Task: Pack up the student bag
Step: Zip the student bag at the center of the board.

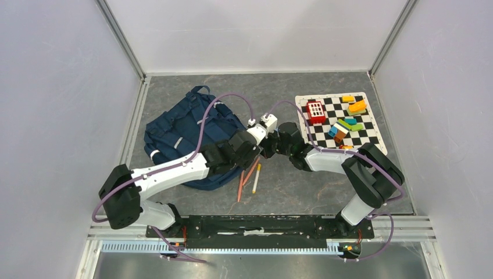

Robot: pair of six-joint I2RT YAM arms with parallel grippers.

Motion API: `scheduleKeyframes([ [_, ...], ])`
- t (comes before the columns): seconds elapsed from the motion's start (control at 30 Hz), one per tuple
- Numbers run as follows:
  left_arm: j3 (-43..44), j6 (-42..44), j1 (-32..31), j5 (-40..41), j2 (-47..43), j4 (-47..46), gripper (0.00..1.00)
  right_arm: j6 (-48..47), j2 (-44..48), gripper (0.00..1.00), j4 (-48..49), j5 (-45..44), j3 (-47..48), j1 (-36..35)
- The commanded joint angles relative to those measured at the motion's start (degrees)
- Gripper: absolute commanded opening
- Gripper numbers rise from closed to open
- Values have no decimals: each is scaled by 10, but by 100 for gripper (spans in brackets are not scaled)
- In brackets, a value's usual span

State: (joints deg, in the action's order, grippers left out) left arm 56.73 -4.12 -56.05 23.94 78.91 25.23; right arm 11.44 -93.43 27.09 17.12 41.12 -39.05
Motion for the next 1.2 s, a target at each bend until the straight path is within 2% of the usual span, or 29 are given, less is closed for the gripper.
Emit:
scheduleKeyframes([
  [0.0, -27, -30, 0, 10, 4, -58, 67, 7, 29, 0, 16, 5, -4, 11],
  [0.03, -30, -29, 0, 10, 7, -60, 64, 7, 30, 0, 14, 5, -4, 12],
  [0.07, -33, -27, 0, 10, 11, -60, 52, 7, 31, 0, 12, 5, -3, 13],
  [0.1, -37, -25, 0, 14, 11, -60, 21, 6, 31, 0, 9, 4, -1, 13],
  [0.13, -45, -26, 0, 25, 6, -65, 3, 4, 32, 0, 6, 2, 1, 13],
  [0.2, -64, -17, 0, 19, -17, -79, 2, -3, 33, 0, -3, -8, 6, 13],
  [0.33, -94, 22, 0, -88, -92, -76, 2, -24, 25, 0, -29, -22, 30, 13],
  [0.5, -80, 65, 0, -202, -158, 40, 2, -50, -8, 0, -75, 3, 94, 25],
  [0.57, -70, 72, 0, -219, -178, 94, 2, -69, -30, 0, -111, 12, 132, 29],
  [0.77, -32, 84, 0, -203, -239, 186, 2, -107, -111, 0, -194, 33, 244, 33],
  [1.03, 32, 94, 0, -161, -281, 235, 2, -94, -215, 0, -202, 63, 344, 37],
  [1.17, 45, 99, 0, -124, -281, 246, 2, -80, -233, 0, -185, 77, 360, 37],
])
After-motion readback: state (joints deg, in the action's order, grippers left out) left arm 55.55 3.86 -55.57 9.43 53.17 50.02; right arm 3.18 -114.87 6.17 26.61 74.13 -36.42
